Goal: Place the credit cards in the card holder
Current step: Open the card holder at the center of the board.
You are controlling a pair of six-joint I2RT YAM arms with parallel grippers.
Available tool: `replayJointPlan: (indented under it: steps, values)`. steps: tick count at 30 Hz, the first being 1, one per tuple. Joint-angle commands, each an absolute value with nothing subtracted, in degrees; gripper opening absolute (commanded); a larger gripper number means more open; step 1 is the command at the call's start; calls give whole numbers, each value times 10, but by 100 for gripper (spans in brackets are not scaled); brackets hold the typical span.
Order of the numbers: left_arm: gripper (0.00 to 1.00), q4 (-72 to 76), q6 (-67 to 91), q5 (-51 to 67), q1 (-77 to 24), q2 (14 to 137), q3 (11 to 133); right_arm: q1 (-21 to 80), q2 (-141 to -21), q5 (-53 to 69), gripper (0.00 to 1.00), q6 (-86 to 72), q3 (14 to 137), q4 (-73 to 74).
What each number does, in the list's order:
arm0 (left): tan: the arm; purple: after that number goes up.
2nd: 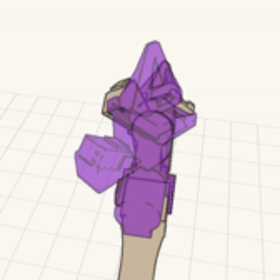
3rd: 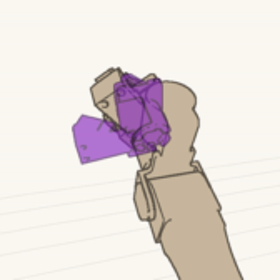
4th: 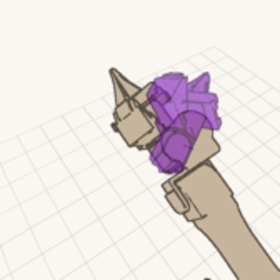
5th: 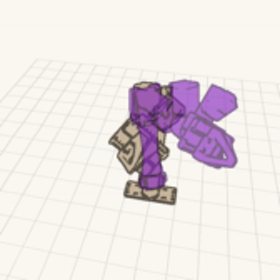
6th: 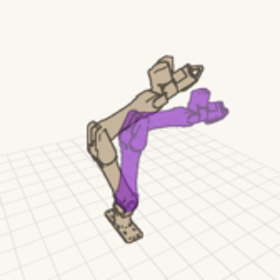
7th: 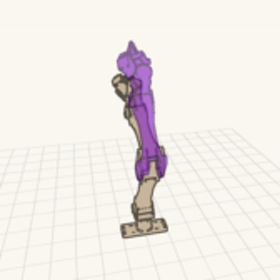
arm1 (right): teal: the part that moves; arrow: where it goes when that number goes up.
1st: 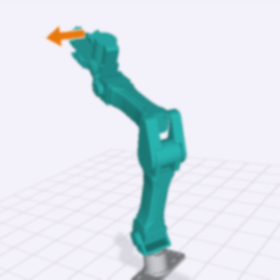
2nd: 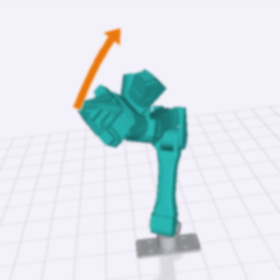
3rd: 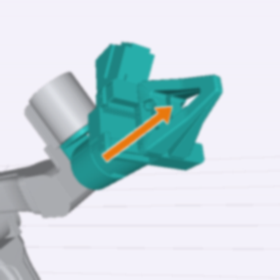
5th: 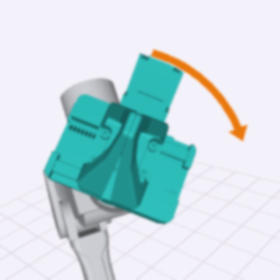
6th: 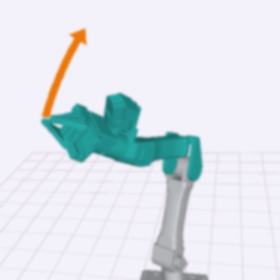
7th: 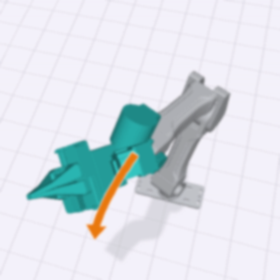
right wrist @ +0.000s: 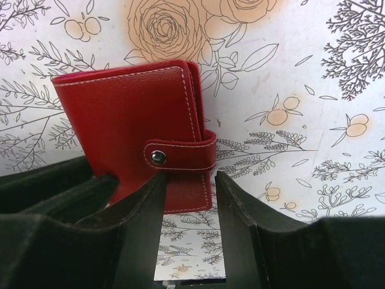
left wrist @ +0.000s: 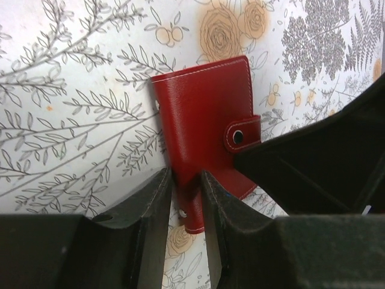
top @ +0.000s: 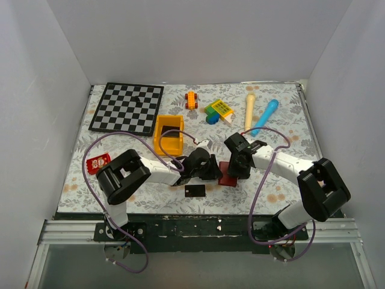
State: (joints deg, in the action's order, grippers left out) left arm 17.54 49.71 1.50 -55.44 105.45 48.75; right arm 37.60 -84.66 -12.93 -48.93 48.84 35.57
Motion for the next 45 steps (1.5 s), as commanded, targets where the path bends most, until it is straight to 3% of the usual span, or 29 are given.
replayJointPlan:
  steps: [1,7,19,29,32,37,41,45]
  values:
    - [25,145,517,40,-574,1035,473,374,-822,-140,49,-479,491,338]
    - [25,141,521,37,-591,1047,484,374,-822,-152,52,-451,508,351]
    - [25,142,525,28,-591,1045,481,375,-874,-156,45,-412,536,371]
    - [25,142,525,30,-591,1051,484,378,-871,-123,47,-395,530,369]
    - [25,142,525,30,-591,1052,485,379,-885,-122,40,-391,531,369]
    - [25,140,526,28,-591,1050,485,381,-902,-124,16,-392,534,373]
    - [25,137,525,28,-591,1053,488,381,-890,-134,3,-398,528,375]
    - [25,134,527,27,-591,1057,490,381,-864,-144,1,-403,526,381]
